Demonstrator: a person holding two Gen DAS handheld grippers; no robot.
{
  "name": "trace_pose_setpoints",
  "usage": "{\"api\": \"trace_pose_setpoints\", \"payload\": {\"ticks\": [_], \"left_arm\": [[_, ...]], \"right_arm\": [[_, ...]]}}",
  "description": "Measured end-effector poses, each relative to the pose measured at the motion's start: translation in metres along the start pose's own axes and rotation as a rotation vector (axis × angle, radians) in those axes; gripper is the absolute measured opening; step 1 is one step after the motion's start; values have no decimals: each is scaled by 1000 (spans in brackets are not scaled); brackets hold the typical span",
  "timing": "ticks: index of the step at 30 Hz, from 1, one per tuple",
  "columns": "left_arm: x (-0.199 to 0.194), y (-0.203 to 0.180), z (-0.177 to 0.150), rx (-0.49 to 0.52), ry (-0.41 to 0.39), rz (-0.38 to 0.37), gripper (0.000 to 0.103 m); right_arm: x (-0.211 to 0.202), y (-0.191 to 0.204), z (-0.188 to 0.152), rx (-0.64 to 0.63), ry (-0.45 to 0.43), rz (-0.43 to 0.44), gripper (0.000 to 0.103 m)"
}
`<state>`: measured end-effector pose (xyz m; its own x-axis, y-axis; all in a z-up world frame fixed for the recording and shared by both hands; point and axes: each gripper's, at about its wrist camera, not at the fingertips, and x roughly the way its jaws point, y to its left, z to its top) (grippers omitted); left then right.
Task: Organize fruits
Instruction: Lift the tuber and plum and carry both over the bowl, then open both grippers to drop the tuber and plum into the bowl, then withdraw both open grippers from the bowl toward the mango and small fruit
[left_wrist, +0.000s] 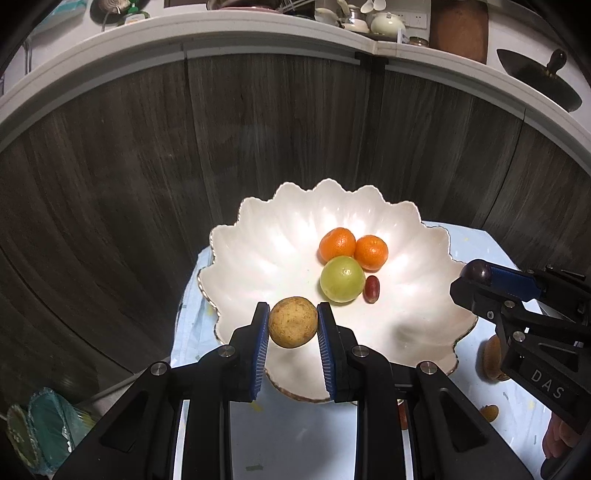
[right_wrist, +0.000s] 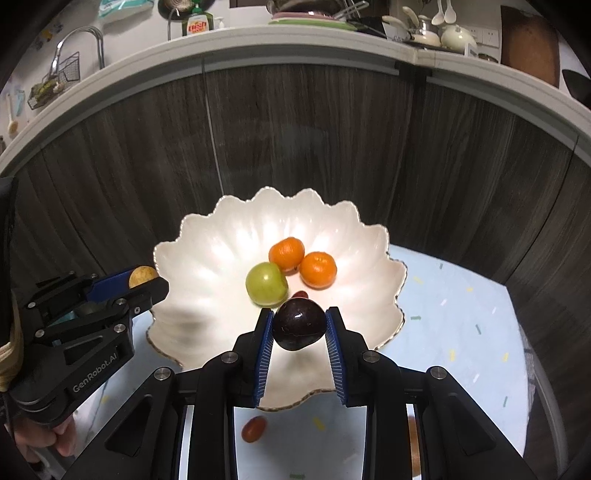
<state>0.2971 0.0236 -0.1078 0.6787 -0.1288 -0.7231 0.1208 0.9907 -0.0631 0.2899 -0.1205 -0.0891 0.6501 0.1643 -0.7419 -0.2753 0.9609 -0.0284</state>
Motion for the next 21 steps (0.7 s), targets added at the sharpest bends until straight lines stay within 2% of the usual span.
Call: {"api": "trace_pose_setpoints", "payload": {"ticks": [6, 8, 10, 11, 12, 14, 19, 21], "left_arm": [[7, 1, -2, -6, 14, -7, 26], [8, 2, -2, -10, 22, -12, 32], [9, 3, -3, -12, 22, -8, 45], [8, 3, -3, -13, 22, -5, 47], [7, 3, -3, -15, 23, -8, 49], [6, 5, -4, -20, 27, -8, 54], [-2, 6, -5, -16, 5, 20, 69], [-6, 7, -5, -20, -1, 26, 77]], "right_arm": [[10, 1, 1, -7, 29, 8, 30], [12, 2, 2, -9, 36, 13, 30], [13, 3, 3, -13, 39, 12, 31], [12, 3, 4, -15, 39, 7, 36], [12, 3, 4, -15, 37, 4, 46], [7, 3, 5, -11, 18, -10, 56], [-4, 2, 7, -16, -10, -37, 63], [-8, 1, 8, -15, -21, -46, 69]]}}
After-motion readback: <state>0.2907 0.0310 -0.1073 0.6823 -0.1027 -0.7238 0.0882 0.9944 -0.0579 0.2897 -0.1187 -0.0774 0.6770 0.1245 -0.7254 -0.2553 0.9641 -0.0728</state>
